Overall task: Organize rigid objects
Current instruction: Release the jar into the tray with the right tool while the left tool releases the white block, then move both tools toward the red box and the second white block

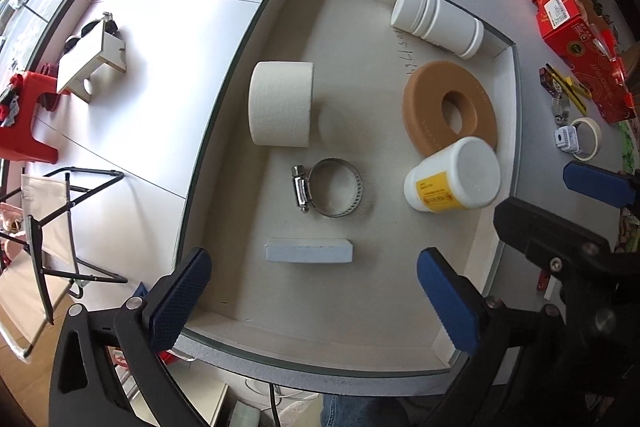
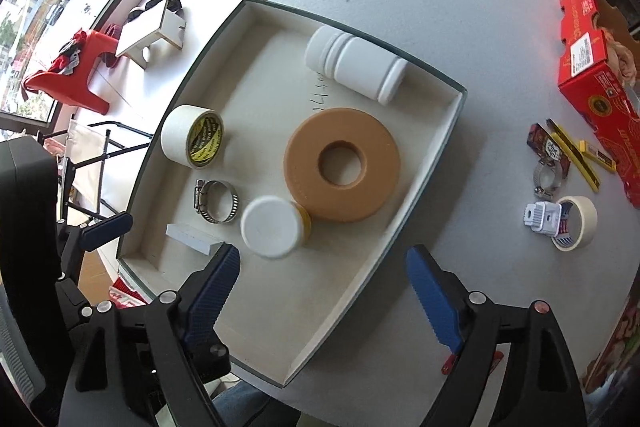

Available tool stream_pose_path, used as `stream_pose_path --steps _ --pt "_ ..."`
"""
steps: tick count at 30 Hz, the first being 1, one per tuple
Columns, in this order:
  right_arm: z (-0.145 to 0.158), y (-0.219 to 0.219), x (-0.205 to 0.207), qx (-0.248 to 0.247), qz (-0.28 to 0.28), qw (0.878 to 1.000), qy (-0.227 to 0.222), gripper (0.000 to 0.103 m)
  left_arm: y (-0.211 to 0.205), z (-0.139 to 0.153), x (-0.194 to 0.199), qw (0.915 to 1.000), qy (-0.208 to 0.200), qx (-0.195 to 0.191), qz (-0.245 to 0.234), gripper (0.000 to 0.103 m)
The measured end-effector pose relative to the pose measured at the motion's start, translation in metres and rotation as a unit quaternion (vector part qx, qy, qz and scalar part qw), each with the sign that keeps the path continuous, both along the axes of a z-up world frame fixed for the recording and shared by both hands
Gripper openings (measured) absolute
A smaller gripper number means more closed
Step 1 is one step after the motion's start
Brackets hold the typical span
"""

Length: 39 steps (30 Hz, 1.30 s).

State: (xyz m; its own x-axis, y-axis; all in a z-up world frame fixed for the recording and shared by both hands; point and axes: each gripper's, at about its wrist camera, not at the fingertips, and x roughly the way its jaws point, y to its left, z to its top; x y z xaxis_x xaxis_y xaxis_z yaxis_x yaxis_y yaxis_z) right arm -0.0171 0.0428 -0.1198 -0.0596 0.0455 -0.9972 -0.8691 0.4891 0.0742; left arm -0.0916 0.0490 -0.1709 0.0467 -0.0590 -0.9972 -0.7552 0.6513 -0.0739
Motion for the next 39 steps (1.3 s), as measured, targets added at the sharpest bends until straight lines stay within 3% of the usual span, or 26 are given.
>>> stream_pose_path --steps 4,6,9,16,19,22,25,27,30,34,38,39 --pt "0.004 -0.034 0.013 -0.001 -0.03 1.0 -0.005 0.087 -0.012 0.007 0.012 0.9996 -0.008 -0.003 -0.028 0.103" --pt "0.005 -0.058 0.026 -0.008 -0.06 0.998 -0.01 0.094 -0.024 0.009 0.02 0.9985 -0.015 -0.013 -0.051 0.103" --pt "0.011 -0.101 0.049 0.0 -0.11 0.994 -0.028 0.094 -0.038 0.009 0.032 0.9964 -0.011 -0.019 -0.082 0.103" --pt "-0.021 -0.174 0.07 -0.069 -0.179 0.981 -0.013 0.094 -0.064 0.01 0.054 0.9909 -0.004 -0.028 -0.131 0.103" --pt "-0.028 -0.181 0.068 -0.077 -0.169 0.982 -0.017 0.074 -0.078 0.019 0.064 0.989 -0.004 -0.027 -0.145 0.103" --pt "-0.035 -0.187 0.07 -0.092 -0.162 0.982 -0.029 0.074 -0.085 0.022 0.07 0.9876 -0.003 -0.027 -0.155 0.103" --pt "-0.036 -0.206 0.087 -0.114 -0.192 0.973 -0.063 0.076 -0.091 0.024 0.076 0.9864 -0.001 -0.029 -0.162 0.103" --pt "-0.031 -0.225 0.104 -0.142 -0.229 0.958 -0.098 0.076 -0.097 0.025 0.08 0.9855 -0.001 -0.028 -0.167 0.103" --pt "-0.022 -0.248 0.121 -0.122 -0.285 0.947 -0.082 0.076 -0.108 0.026 0.091 0.9831 -0.003 -0.032 -0.18 0.103" --pt "-0.02 -0.236 0.109 -0.062 -0.255 0.965 -0.026 0.076 -0.113 0.026 0.102 0.9792 -0.004 -0.032 -0.2 0.103" --pt "-0.035 -0.206 0.09 -0.058 -0.189 0.98 -0.001 0.076 -0.117 0.026 0.109 0.9774 0.004 -0.03 -0.209 0.103" --pt "-0.036 -0.205 0.09 -0.056 -0.185 0.981 -0.003 0.082 -0.117 0.026 0.11 0.9771 0.007 -0.03 -0.21 0.103"
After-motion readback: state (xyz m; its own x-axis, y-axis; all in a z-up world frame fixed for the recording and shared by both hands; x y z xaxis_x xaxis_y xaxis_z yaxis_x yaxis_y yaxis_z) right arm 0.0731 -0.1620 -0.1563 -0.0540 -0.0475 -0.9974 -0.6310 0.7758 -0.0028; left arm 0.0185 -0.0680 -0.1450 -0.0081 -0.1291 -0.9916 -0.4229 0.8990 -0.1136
